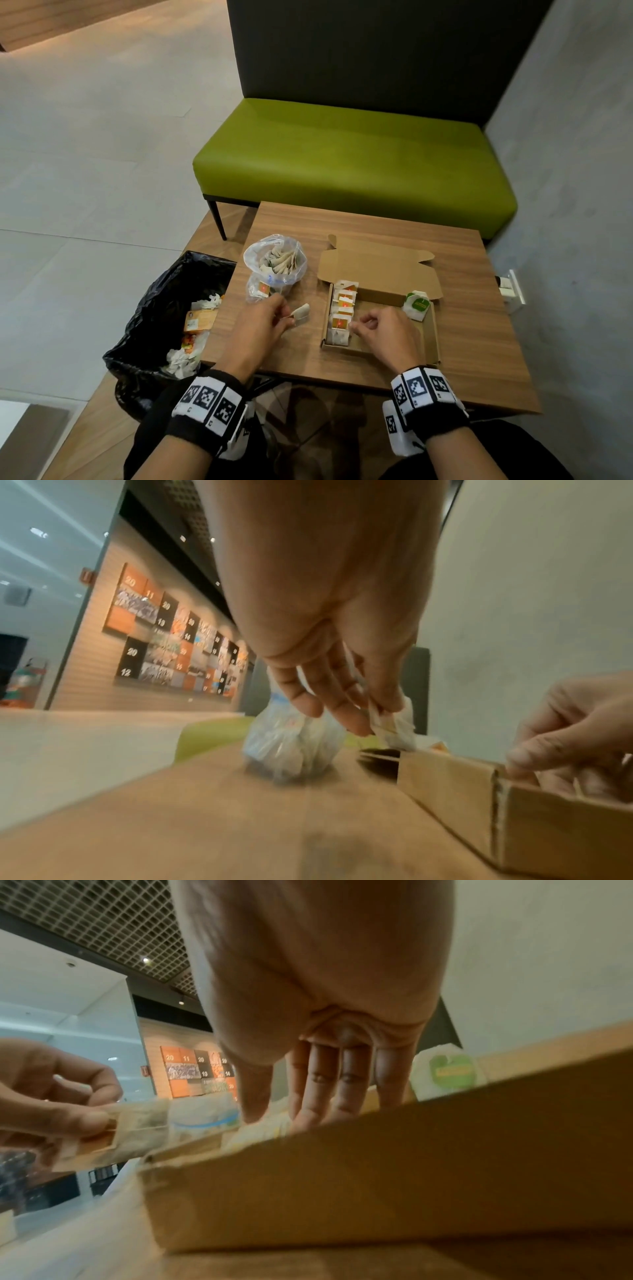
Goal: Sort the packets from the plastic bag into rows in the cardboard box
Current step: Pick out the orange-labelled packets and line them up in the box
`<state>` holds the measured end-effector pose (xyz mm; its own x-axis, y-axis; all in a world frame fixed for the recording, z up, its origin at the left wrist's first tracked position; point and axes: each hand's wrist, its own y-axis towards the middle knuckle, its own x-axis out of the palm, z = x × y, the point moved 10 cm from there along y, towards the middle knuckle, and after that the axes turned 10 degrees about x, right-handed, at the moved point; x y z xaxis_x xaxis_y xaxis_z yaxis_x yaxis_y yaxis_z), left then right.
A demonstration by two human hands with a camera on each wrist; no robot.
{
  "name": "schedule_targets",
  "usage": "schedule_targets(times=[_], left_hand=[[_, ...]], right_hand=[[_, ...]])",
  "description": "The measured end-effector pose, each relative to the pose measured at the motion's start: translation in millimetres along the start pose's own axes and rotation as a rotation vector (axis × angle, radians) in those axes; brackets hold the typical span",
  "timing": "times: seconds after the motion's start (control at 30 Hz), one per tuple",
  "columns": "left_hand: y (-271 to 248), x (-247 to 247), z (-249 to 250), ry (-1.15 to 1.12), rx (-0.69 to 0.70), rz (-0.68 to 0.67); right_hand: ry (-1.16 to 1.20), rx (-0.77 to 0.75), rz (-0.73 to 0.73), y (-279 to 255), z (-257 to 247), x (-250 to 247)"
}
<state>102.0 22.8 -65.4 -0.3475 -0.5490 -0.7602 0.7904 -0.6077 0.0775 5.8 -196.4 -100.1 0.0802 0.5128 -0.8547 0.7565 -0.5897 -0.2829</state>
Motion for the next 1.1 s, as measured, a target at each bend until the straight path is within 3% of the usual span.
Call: schedule_targets(times=[0.1, 0.23, 0.37, 0.63, 0.8, 0.93, 1.1], left_hand=[[12.4, 3.9, 42.1, 0.115, 0.217, -0.109], [25.4, 15.6, 86.3, 0.169, 0.398, -0.201], [30.7, 21.1, 104.2, 0.19, 0.48, -0.22], [30.9, 26.8, 74.9, -0.084, 0.343, -0.119], [30.3, 38.3, 55.2, -0.085, 0.221, -0.077], [25.1, 41.7, 37.6, -0.053, 0.117, -0.068], [21.0, 59.0, 30.1, -0.009, 0.059, -0.141]], right_hand=[[0.161, -0.165, 0.048, -16.9, -22.2, -34.5], [0.148, -0.429, -0.033, -43.1, -66.0, -41.2], [0.06, -0.454, 0.008, -42.6, -69.1, -41.9], [0.222, -0.296, 0.0, -26.0, -36.6, -39.3], [-0.005, -0.145, -0.094, -9.9, -19.5, 0.0], [-0.101, -0.028, -0.037, -0.4, 4.5, 2.4], [-0.188, 0.035, -0.08, 1.9, 3.6, 20.3]])
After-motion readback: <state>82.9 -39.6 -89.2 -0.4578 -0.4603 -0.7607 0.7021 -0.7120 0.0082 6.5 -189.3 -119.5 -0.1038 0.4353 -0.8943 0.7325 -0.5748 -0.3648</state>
